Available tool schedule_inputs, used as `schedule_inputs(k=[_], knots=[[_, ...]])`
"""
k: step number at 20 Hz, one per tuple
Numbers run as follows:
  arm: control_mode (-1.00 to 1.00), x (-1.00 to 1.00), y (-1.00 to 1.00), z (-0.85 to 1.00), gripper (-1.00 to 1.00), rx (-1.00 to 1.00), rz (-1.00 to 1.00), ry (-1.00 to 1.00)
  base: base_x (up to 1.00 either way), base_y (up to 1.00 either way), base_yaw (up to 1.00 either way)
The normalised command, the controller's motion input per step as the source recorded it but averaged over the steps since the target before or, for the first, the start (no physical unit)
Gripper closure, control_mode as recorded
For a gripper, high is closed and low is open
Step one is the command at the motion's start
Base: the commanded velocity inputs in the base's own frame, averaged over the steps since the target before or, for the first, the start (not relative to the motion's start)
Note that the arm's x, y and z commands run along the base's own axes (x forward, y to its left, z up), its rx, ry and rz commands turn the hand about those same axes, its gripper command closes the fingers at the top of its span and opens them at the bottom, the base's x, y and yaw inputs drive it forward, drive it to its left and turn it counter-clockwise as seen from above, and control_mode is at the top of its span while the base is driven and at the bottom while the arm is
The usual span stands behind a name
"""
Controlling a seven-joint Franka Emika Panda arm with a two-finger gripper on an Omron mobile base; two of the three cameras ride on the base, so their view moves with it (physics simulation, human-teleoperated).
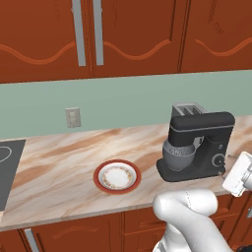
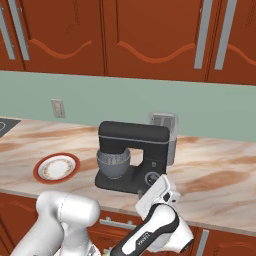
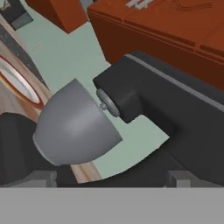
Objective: Add butter and sugar cubes to the stand mixer bowl and then turn on the stand mixer to begin making frosting.
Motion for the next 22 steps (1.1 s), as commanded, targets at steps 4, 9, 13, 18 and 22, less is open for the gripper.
schedule_inputs(k=[4, 9, 13, 18, 22], knots=[[-1.0, 0.29, 0.0, -0.28, -1.0, 0.0, -0.17, 0.01, 0.0, 0.0, 0.0], [-1.0, 0.32, -0.15, -0.05, -1.0, 0.0, -0.19, 0.04, 0.0, 0.0, 0.0], [-1.0, 0.2, -0.25, -0.05, -1.0, 0.0, -0.16, 0.03, 0.0, 0.0, 0.0], [-1.0, 0.19, -0.16, -0.2, -1.0, 0.0, -0.13, 0.01, 0.0, 0.0, 0.0], [-1.0, 0.07, 0.0, -0.15, -1.0, 0.0, -0.08, 0.0, 0.0, 0.0, 0.0]])
